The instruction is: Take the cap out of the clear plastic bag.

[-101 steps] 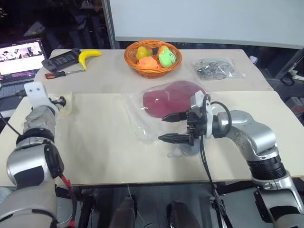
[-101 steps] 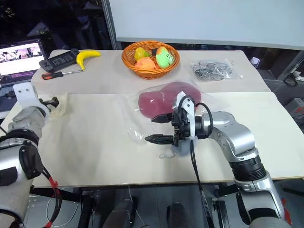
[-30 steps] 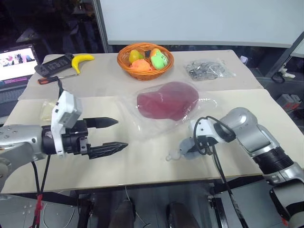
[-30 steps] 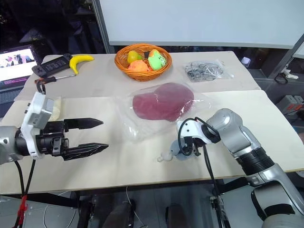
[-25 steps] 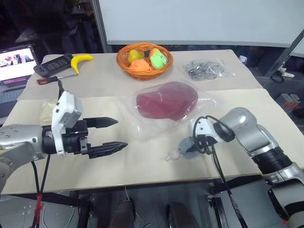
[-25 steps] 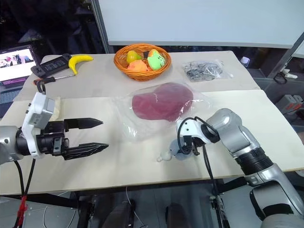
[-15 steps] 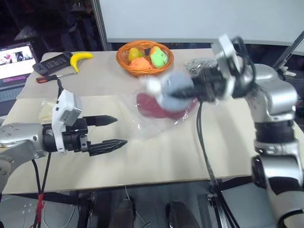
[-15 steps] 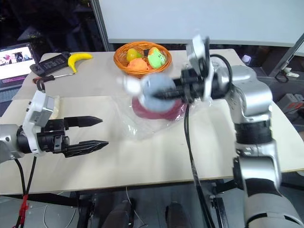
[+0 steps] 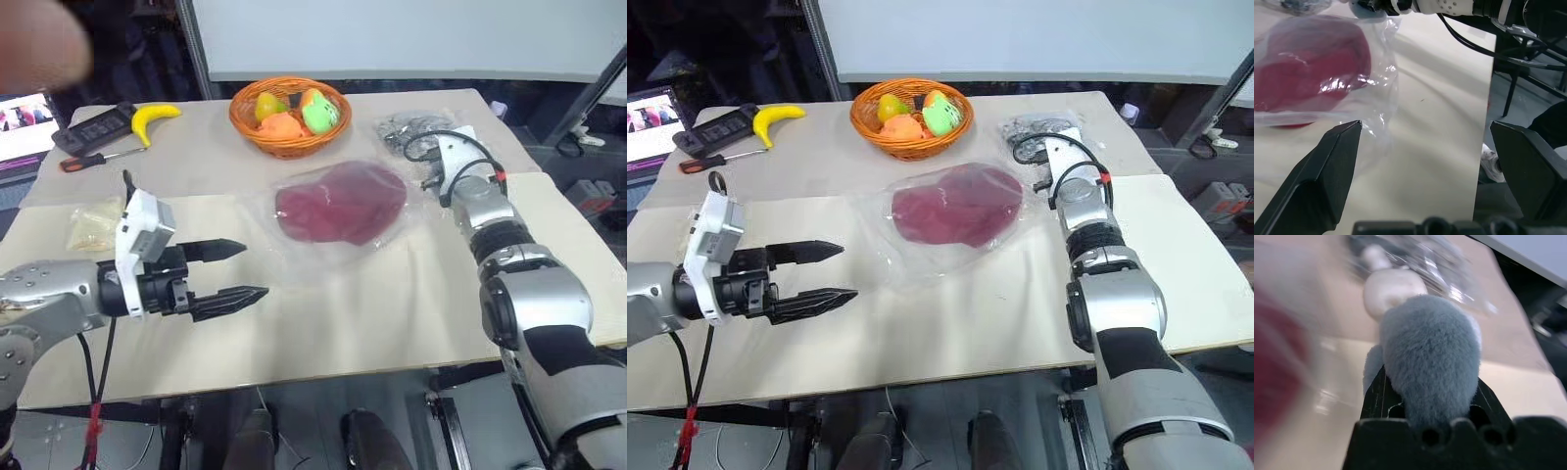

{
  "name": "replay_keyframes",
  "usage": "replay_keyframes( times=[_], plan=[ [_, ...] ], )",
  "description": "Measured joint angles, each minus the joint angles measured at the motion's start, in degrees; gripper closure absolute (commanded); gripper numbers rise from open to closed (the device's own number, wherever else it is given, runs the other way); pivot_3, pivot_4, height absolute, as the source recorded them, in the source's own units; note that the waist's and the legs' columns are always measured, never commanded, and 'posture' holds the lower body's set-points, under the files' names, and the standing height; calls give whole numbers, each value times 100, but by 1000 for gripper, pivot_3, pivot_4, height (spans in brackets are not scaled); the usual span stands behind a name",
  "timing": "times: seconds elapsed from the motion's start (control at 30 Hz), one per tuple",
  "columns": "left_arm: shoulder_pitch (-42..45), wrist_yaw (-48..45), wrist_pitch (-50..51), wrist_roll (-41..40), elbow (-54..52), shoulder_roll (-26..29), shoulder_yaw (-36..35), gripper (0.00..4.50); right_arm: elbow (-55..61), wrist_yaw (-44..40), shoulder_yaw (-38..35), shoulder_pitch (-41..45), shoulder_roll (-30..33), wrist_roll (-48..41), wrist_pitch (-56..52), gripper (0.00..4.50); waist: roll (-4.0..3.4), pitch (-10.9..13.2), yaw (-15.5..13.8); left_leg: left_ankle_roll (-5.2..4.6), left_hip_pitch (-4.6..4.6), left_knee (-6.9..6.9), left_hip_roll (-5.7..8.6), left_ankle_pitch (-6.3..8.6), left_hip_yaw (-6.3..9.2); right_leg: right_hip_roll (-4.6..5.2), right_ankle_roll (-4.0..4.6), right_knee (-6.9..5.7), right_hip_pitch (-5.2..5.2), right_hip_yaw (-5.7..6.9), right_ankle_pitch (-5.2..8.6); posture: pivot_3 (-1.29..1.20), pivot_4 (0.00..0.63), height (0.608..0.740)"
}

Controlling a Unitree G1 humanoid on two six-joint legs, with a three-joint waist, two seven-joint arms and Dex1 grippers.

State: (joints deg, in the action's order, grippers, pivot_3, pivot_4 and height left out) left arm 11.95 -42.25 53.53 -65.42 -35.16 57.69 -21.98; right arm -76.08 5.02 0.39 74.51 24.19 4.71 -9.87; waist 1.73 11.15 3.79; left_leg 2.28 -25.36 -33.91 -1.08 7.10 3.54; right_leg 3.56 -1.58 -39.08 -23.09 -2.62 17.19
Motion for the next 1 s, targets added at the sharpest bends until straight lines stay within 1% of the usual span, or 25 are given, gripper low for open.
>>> replay_keyframes(
  times=[0.07, 0.1, 0.13, 0.23, 0.33, 0.37, 0.57, 0.77, 0.83, 0.93, 1.0],
  plan=[
    [-61, 33, 1, -2, -14, -23, 0, 0, -23, 351, -140, -54, 8, -5, 61, 2890, 0, 0, 19, 0, 7, -1, 0, 0, 0, -1, 0, -1, 5, -1, 0, 0, 150, 740],
    [-73, 48, 1, -3, -14, -35, 0, 0, -38, 477, -248, -92, 9, -43, 81, 2660, 0, 0, 21, -1, 7, -2, -1, 0, 0, -2, 0, -1, 5, -1, 0, 0, 150, 740],
    [-72, 61, 1, -6, -15, -38, 0, 0, -63, 565, -337, -127, 8, -62, 101, 2225, 0, 0, 20, -1, 7, -2, 0, 0, 0, -2, 0, -1, 5, -1, 0, 0, 150, 740],
    [-72, 95, 2, -13, -14, -38, 0, 0, -100, 656, -478, -206, 3, -116, 161, 1326, 0, 0, 20, -1, 6, -1, 0, 0, -1, -2, 0, -1, 5, -2, 0, 0, 150, 740],
    [-72, 100, 2, -30, -14, -37, 0, 0, -104, 759, -547, -216, 7, -96, 221, 200, -1, 0, 22, -1, 6, -1, -1, 0, -2, -3, 0, -1, 4, -3, 0, 0, 150, 740],
    [-72, 100, 2, -33, -14, -37, 0, 0, -104, 772, -550, -216, 11, -93, 232, 32, -1, 0, 21, -1, 6, -1, -1, 0, -2, -2, 0, -2, 4, -4, 0, 0, 150, 740],
    [-67, 115, 2, -37, -13, -37, 17, 0, -100, 1060, -477, -206, 150, 135, 356, 32, -1, 0, 17, -1, 6, -3, 0, 0, -2, -2, 0, -1, 5, -3, -1, 0, 150, 740],
    [-53, 113, 2, -44, -13, -37, 56, 0, -95, 951, -468, -143, 156, 227, 507, 32, -1, 0, 35, -1, 8, -3, -1, 0, -3, -3, 0, -4, 5, -5, -1, 0, 150, 740],
    [-53, 114, 2, -44, -12, -37, 56, 0, -67, 726, -508, -98, 87, 173, 594, 32, -1, 0, 40, -1, 8, -3, -1, 0, -4, -3, 0, -4, 5, -7, -1, 0, 150, 740],
    [-71, 176, 4, -43, -11, -37, 52, 0, 154, -336, -610, 54, -154, -111, 850, 32, -2, 1, 67, -1, 8, -3, -4, 0, -8, -5, -1, -8, 1, -12, -1, 0, 150, 740],
    [-86, 271, 4, -44, -14, -55, 31, 0, 558, -1137, -677, 173, -296, -400, 886, 32, -3, 2, 53, -1, 8, -2, -6, 0, -7, -7, -1, -10, 1, -10, -1, 0, 150, 740]
  ],
)
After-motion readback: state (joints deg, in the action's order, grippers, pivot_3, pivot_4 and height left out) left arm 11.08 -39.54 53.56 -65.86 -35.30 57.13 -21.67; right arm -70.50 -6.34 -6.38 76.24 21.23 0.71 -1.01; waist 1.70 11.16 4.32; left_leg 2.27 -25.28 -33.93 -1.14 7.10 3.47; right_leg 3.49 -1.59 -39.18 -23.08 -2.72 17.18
